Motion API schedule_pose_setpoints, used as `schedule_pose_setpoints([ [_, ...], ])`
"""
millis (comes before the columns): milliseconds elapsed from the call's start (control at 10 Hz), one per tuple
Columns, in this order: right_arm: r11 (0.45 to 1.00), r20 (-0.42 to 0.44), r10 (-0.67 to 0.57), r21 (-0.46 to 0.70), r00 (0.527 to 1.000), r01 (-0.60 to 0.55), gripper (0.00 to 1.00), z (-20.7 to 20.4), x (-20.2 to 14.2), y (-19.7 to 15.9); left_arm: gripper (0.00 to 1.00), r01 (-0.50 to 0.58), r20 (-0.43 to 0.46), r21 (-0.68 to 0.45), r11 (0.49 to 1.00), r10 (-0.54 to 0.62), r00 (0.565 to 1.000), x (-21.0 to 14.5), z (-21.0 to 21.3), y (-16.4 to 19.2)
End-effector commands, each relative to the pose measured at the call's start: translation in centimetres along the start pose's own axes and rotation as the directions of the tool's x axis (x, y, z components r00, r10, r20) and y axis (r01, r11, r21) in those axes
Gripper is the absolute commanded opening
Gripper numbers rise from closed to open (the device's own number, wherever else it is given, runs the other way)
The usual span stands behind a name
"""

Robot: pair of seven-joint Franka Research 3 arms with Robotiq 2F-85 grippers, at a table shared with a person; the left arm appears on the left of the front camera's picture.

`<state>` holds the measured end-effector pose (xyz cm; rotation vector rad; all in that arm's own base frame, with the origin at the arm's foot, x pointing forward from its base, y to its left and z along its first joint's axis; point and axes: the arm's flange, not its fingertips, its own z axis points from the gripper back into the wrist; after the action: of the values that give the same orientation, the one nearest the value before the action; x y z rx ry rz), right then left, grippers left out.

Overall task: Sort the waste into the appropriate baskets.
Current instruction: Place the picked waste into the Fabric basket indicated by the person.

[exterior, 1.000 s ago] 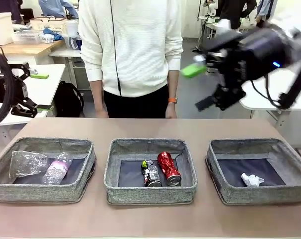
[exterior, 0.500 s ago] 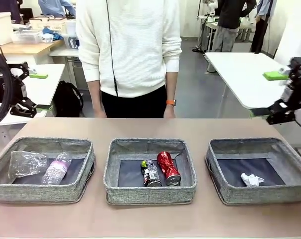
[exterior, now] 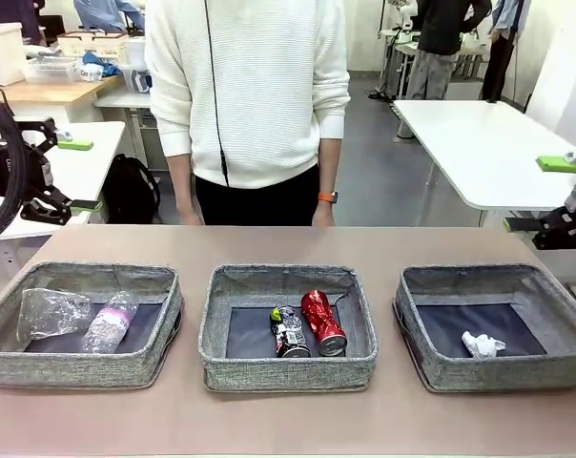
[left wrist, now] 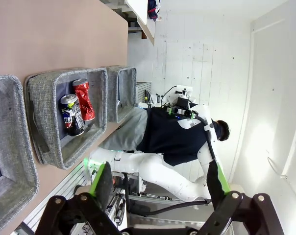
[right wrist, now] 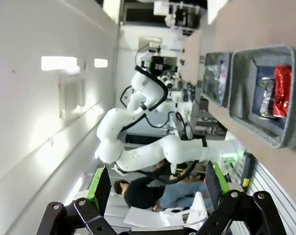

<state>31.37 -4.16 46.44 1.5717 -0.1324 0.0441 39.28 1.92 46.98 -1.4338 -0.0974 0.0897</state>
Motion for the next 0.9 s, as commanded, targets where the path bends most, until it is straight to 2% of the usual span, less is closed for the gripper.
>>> schedule_pose_setpoints([
  [0,1.000,-0.010,-0.009,0.006,1.000,0.009,1.00,-0.49,-0.21,1.23,1.00,0.003,0.013,-0.010,1.000,-0.003,1.000,-0.15,-0.20,-0.22],
  [800,1.000,-0.010,-0.009,0.006,1.000,0.009,1.00,-0.49,-0.21,1.23,1.00,0.003,0.013,-0.010,1.000,-0.003,1.000,-0.15,-0.20,-0.22],
])
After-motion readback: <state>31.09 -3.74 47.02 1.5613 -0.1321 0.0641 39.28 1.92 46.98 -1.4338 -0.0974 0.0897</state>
